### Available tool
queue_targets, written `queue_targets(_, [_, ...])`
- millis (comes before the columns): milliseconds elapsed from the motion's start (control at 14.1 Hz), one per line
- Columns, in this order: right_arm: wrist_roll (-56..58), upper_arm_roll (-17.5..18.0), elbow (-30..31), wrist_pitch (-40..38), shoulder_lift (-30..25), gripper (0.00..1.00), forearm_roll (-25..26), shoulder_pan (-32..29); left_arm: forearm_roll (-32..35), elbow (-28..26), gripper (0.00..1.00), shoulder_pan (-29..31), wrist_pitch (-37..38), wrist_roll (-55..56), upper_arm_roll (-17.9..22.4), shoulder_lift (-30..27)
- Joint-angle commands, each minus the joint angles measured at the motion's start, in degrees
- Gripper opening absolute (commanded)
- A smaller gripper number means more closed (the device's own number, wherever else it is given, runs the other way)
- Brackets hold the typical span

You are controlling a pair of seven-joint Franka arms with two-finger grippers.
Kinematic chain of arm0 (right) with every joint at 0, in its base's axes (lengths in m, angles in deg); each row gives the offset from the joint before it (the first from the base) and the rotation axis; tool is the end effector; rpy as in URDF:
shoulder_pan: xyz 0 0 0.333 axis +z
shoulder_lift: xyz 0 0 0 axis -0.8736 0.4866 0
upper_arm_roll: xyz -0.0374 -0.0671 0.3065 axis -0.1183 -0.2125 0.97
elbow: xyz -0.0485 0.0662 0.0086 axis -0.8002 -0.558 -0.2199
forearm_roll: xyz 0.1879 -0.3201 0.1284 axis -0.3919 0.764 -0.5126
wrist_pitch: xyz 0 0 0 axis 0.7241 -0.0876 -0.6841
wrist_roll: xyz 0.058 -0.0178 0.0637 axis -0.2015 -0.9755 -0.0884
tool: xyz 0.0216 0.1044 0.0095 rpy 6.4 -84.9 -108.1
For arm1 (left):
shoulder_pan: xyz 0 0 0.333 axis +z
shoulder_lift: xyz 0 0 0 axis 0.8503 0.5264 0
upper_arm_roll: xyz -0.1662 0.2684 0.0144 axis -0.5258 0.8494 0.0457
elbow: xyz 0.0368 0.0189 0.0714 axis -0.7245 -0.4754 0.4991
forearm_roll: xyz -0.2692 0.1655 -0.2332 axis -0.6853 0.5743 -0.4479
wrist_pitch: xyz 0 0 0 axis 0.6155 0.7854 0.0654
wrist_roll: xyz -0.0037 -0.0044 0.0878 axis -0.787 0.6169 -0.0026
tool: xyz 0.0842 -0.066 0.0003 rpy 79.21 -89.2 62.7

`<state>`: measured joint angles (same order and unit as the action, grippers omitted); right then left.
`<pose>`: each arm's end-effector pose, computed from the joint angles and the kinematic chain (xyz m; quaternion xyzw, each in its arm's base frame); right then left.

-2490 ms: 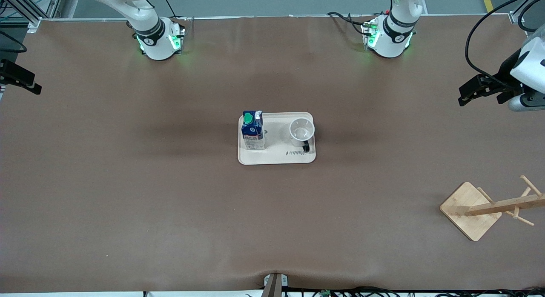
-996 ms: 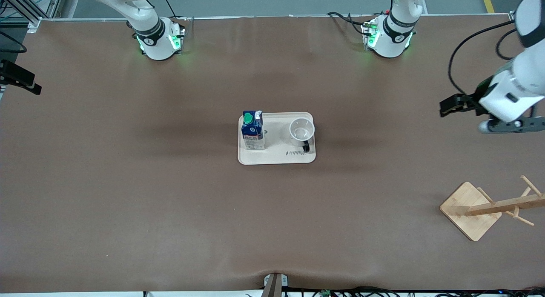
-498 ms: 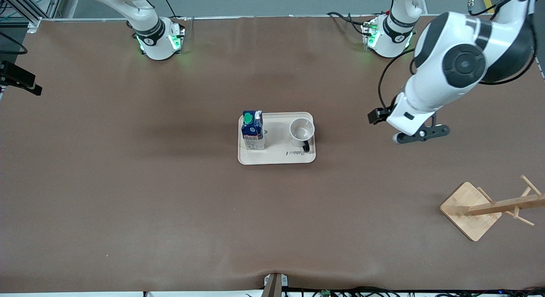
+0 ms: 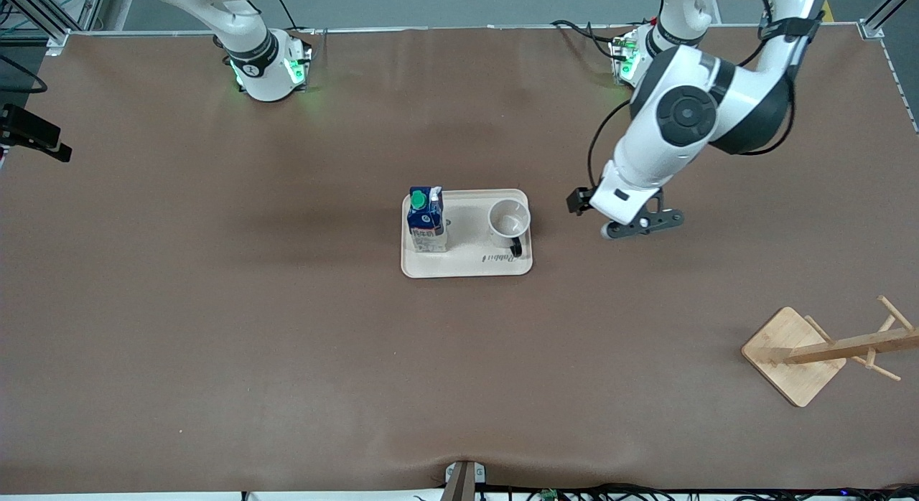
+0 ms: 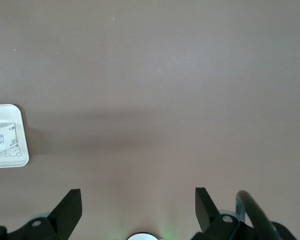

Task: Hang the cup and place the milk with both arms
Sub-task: 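Move the left gripper toward the white mug on the tray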

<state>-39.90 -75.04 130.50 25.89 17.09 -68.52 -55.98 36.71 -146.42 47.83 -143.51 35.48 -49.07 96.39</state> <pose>0.5446 -0.0467 0.6714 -0.9994 0.0109 0.0327 0.0053 0.5078 -0.2827 0.3950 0.9939 0.0985 -0.0481 0.0109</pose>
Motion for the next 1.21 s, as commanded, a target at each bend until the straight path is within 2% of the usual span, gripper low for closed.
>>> queue_targets(0, [0.0, 0.9, -0.7, -0.3, 0.2, 1.00, 0.4, -1.0, -0.7, -2.0, 1.00, -1.2, -7.0, 3.8, -2.3, 2.9])
queue_targets(142, [0.0, 0.9, -0.6, 1.1, 0.5, 1.00, 0.6, -1.2, -0.1, -4.0, 1.00, -3.8, -12.5, 6.5, -2.3, 4.6])
queue_targets(285, [0.2, 0.9, -0.4, 8.7, 2.7, 1.00, -0.1, -1.2, 0.0, -5.1, 1.00, -5.1, -18.8, 8.6, -2.2, 7.1])
queue_targets(356, [0.2, 0.9, -0.1, 9.6, 4.3, 1.00, -0.2, -1.6, 0.1, -5.1, 1.00, -5.7, -20.5, 8.9, -2.2, 8.5])
queue_targets(925, [-0.3, 1.0, 1.6, 9.5, 5.6, 1.00, -0.4, -0.8, 9.0, -5.1, 1.00, -8.1, -24.9, 19.3, -2.2, 16.4])
queue_targets(996, [-0.3, 1.0, 3.0, 9.5, 6.0, 1.00, -0.4, -0.8, 9.1, -5.0, 0.98, -8.7, -25.5, 20.1, -2.2, 17.0])
queue_targets(1138, [-0.2, 1.1, 3.6, 8.6, 9.3, 1.00, -0.5, -0.9, 9.1, -4.9, 0.73, -9.2, -25.6, 20.5, -2.2, 17.4])
